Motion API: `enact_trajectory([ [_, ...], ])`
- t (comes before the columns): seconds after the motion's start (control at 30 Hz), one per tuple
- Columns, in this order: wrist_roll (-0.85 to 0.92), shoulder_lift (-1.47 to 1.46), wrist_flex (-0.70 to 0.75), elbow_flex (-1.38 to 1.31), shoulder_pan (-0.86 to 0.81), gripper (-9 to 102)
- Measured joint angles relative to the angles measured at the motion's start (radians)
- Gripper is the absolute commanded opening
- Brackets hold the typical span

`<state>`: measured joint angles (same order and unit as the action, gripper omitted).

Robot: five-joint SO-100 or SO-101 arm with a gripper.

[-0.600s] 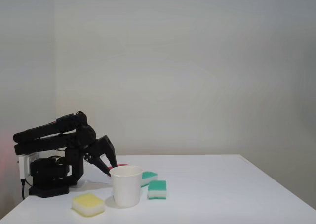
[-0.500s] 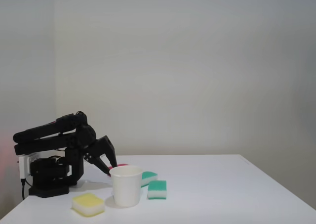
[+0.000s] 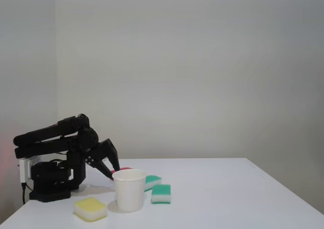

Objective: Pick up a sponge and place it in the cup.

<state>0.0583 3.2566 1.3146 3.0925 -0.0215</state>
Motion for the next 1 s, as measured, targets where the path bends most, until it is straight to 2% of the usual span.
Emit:
enact_trajectory([
  [0.43,-0.049,-0.069,0.014,-0.098,0.026,0],
  [1.0,-0.058,-0.574,0.14,-0.508,0.02,0],
])
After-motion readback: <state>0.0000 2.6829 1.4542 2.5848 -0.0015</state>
